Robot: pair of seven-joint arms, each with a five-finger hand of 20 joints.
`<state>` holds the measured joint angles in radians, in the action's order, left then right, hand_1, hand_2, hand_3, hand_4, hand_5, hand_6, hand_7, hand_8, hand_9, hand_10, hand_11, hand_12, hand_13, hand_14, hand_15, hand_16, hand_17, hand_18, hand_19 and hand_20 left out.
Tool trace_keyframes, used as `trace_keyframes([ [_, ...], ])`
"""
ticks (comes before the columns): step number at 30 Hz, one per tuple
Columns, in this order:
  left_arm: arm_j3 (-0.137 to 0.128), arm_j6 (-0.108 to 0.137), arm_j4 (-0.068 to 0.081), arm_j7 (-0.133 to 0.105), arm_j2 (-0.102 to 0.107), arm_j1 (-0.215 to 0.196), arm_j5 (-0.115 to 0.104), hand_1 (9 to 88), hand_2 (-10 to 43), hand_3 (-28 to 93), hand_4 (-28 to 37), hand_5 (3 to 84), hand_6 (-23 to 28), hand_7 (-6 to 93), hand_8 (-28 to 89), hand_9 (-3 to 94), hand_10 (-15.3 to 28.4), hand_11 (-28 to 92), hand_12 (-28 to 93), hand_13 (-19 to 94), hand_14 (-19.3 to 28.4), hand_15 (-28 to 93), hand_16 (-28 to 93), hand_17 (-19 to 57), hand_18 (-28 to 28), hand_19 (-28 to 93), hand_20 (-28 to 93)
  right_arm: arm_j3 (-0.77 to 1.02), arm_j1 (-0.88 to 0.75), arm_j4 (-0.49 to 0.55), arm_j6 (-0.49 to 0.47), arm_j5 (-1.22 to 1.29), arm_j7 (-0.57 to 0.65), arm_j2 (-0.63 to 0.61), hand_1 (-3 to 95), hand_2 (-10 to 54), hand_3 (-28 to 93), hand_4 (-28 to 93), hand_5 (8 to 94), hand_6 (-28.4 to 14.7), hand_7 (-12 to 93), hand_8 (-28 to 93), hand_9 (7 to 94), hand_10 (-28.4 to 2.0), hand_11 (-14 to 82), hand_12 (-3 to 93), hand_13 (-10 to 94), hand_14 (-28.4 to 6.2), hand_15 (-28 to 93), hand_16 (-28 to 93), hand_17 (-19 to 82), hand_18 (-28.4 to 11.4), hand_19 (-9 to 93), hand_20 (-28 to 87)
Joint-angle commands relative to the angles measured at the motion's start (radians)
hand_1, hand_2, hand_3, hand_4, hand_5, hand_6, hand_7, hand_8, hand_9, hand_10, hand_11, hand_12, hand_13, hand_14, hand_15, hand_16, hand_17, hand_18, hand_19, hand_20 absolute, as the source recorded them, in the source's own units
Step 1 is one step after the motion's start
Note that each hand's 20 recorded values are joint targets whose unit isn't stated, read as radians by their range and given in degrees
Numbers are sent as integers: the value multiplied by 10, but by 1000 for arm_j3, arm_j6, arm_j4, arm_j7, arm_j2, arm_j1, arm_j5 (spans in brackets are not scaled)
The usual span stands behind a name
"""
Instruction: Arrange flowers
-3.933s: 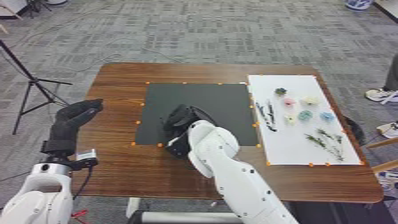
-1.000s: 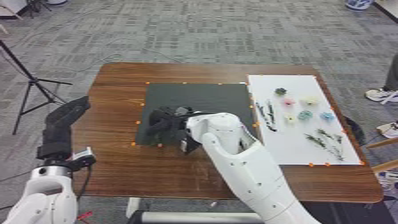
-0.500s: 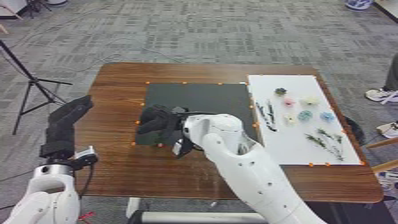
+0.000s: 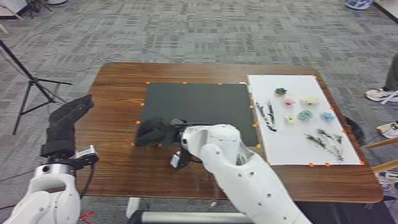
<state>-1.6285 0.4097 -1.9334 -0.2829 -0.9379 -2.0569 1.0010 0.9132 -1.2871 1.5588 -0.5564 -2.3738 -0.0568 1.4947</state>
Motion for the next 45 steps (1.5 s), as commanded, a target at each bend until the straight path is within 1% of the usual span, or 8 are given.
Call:
trace_keyframes([
  [1,-8,2,-7,0,-9,-8,-6,239,-76,715,-220,456,20,176,-85,443,123,177,103,311,143,86,12,-66,79,-13,85,0,0,-2,-8,1,24,-17,162,176,665,-154,462,-55,206,-91,519,-130,74,79,801,-112,906,281,415,-284,932,531],
  [14,-21,0,-15,0,-8,-24,-6,239,-76,714,-222,456,20,176,-85,442,123,177,104,311,144,87,12,-66,79,-13,84,3,8,5,-15,15,34,-48,161,176,664,-153,465,-55,206,-91,521,-132,74,79,803,-110,907,279,418,-284,932,533],
  [31,-16,-5,-12,-2,-9,-21,-9,238,-77,716,-220,456,19,176,-85,443,123,176,104,312,145,88,13,-66,79,-13,84,8,10,7,-19,17,31,-47,158,172,667,-151,468,-56,206,-91,525,-133,75,80,804,-110,905,283,417,-284,932,533],
  [34,-13,-7,-12,-3,-10,-20,-10,239,-76,715,-221,456,19,176,-86,443,124,176,104,311,145,88,12,-66,79,-13,84,13,9,12,-18,76,45,-41,156,165,667,-149,467,-56,205,-91,525,-134,75,80,802,-112,906,284,416,-284,932,533],
  [37,-13,-9,-12,-2,-9,-22,-8,238,-76,716,-220,456,19,176,-85,443,123,176,104,311,146,88,12,-66,80,-13,84,19,10,41,1,317,124,-49,154,147,670,-145,467,-56,205,-91,525,-133,75,81,802,-112,904,285,415,-284,932,533],
  [39,-20,-7,-15,-4,-9,-29,-11,238,-76,716,-219,456,19,176,-85,443,123,176,104,311,146,87,12,-67,80,-13,84,13,22,72,47,438,154,-63,156,135,670,-144,471,-54,206,-91,529,-132,76,81,800,-114,903,286,413,-284,932,532],
  [42,-25,-3,-17,-6,-6,-32,-13,237,-77,717,-219,456,19,176,-85,443,124,176,103,310,146,87,13,-67,80,-13,84,3,50,126,154,517,132,-99,161,119,666,-142,485,-48,210,-93,548,-136,80,83,799,-115,901,283,411,-284,931,529],
  [45,-24,-2,-19,-7,-6,-31,-15,238,-78,717,-219,457,19,176,-86,444,124,177,104,310,148,89,14,-67,81,-13,84,23,73,188,187,598,143,-128,166,104,663,-138,506,-44,212,-96,572,-140,83,85,804,-115,901,280,415,-284,932,530],
])
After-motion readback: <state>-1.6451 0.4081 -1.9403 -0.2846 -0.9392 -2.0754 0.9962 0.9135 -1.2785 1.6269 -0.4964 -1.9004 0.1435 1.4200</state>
